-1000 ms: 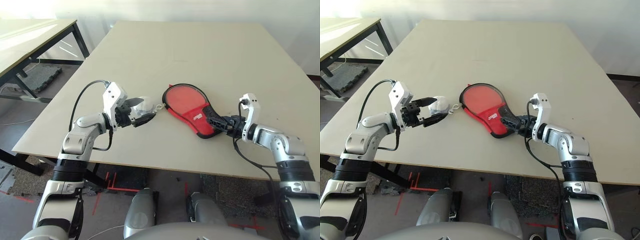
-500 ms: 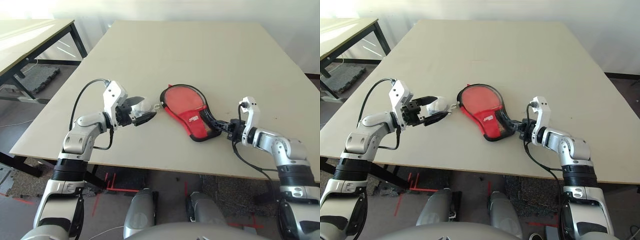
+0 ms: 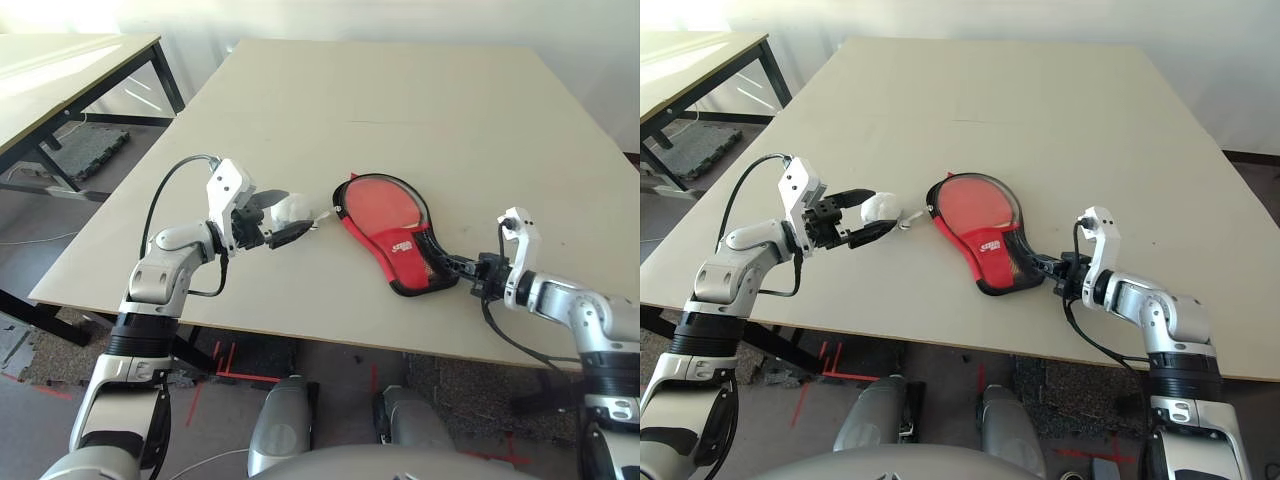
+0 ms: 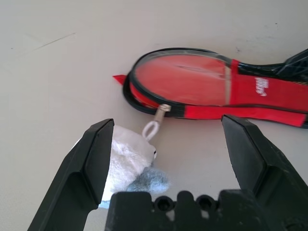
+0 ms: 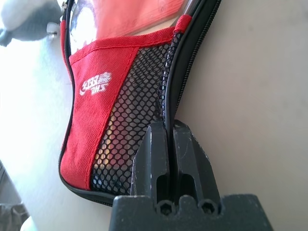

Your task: Store the ping-pong paddle in its case and zip it.

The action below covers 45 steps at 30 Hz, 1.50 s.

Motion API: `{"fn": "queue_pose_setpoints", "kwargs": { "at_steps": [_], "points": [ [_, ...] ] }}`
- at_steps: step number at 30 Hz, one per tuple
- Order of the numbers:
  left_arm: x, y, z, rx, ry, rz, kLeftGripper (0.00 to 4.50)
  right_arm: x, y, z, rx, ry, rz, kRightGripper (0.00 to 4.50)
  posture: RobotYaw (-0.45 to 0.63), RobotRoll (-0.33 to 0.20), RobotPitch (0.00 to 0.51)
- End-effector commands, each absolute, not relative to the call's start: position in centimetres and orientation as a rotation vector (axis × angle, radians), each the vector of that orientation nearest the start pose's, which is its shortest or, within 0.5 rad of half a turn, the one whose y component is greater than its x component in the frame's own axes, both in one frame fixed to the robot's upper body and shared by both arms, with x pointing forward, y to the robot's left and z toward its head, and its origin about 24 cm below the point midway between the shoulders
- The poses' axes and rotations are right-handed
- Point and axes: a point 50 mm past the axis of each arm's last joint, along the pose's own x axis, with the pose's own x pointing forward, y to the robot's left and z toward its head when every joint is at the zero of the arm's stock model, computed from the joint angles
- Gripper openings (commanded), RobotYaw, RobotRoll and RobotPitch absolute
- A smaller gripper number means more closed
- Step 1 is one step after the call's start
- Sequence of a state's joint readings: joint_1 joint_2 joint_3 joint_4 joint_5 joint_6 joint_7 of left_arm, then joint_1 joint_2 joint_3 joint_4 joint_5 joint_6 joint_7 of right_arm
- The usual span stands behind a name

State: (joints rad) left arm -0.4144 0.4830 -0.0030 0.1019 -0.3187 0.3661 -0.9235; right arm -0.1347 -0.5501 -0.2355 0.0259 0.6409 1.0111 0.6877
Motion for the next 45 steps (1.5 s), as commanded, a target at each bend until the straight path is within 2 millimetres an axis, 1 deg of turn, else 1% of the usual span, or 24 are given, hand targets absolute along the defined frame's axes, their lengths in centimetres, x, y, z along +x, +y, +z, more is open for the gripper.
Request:
{"fn": "queue_pose_setpoints", "kwargs": {
  "at_steps": [1, 3, 6, 12, 14, 19, 23, 27, 29, 30, 31, 33, 38, 40, 41, 42, 45],
  "points": [
    [30.8, 18.0, 11.9, 0.126, 0.134, -0.945, 4.50, 22.1, -25.4, 5.1, 0.477, 0.749, 0.570, 0.02, 0.15, 0.000, 0.036],
    [30.9, 18.0, 11.9, 0.128, 0.136, -0.950, 4.50, 20.5, -25.8, 5.0, 0.498, 0.783, 0.590, 0.02, 0.14, 0.000, 0.036],
    [31.0, 17.9, 11.8, 0.129, 0.138, -0.959, 4.50, 19.0, -25.8, 4.9, 0.525, 0.805, 0.617, 0.02, 0.13, 0.000, 0.037],
    [31.0, 17.5, 11.7, 0.126, 0.138, -0.989, 4.50, 17.4, -26.0, 4.7, 0.564, 0.824, 0.610, 0.02, 0.12, 0.000, 0.039],
    [30.9, 17.4, 11.8, 0.126, 0.136, -0.996, 4.50, 16.9, -26.0, 4.9, 0.580, 0.828, 0.617, 0.02, 0.12, 0.000, 0.039],
    [30.8, 17.4, 11.8, 0.127, 0.134, -0.998, 4.50, 16.2, -26.2, 5.3, 0.569, 0.845, 0.618, 0.02, 0.12, 0.000, 0.041],
    [30.6, 17.3, 11.9, 0.129, 0.134, -1.009, 4.50, 15.7, -26.4, 5.2, 0.537, 0.879, 0.605, 0.02, 0.12, 0.000, 0.050],
    [30.5, 16.9, 12.3, 0.124, 0.123, -1.024, 4.50, 15.4, -26.8, 5.5, 0.528, 0.889, 0.604, 0.02, 0.11, 0.000, 0.052],
    [30.4, 16.8, 12.5, 0.123, 0.119, -1.033, 4.50, 15.4, -26.9, 5.8, 0.499, 0.888, 0.624, 0.02, 0.11, 0.000, 0.051],
    [30.4, 16.8, 12.6, 0.123, 0.119, -1.036, 4.50, 15.6, -27.2, 6.1, 0.455, 0.874, 0.623, 0.02, 0.11, 0.000, 0.052],
    [30.4, 16.8, 12.6, 0.122, 0.119, -1.039, 4.50, 16.0, -27.5, 6.6, 0.423, 0.849, 0.622, 0.53, 0.11, 0.000, 0.051],
    [30.4, 16.8, 12.6, 0.123, 0.121, -1.039, 4.50, 16.7, -27.8, 7.8, 0.388, 0.802, 0.648, 1.14, 0.11, 0.000, 0.049],
    [30.4, 17.1, 12.7, 0.125, 0.122, -1.029, 4.50, 17.8, -29.0, 10.6, 0.283, 0.740, 0.703, 3.09, 0.13, 0.000, 0.047],
    [30.5, 17.3, 12.7, 0.127, 0.123, -1.023, 4.50, 18.5, -29.5, 11.6, 0.206, 0.724, 0.726, 3.83, 0.13, 0.000, 0.047],
    [30.5, 17.4, 12.7, 0.129, 0.124, -1.021, 4.50, 19.2, -29.6, 12.2, 0.159, 0.699, 0.733, 4.24, 0.13, 0.000, 0.047],
    [30.5, 17.5, 12.7, 0.129, 0.124, -1.019, 4.50, 19.8, -29.6, 12.6, 0.126, 0.676, 0.741, 4.48, 0.13, 0.000, 0.046],
    [30.4, 17.8, 12.7, 0.134, 0.127, -1.012, 4.50, 21.9, -29.0, 13.5, 0.023, 0.595, 0.773, 4.48, 0.14, 0.000, 0.044]
  ]
}}
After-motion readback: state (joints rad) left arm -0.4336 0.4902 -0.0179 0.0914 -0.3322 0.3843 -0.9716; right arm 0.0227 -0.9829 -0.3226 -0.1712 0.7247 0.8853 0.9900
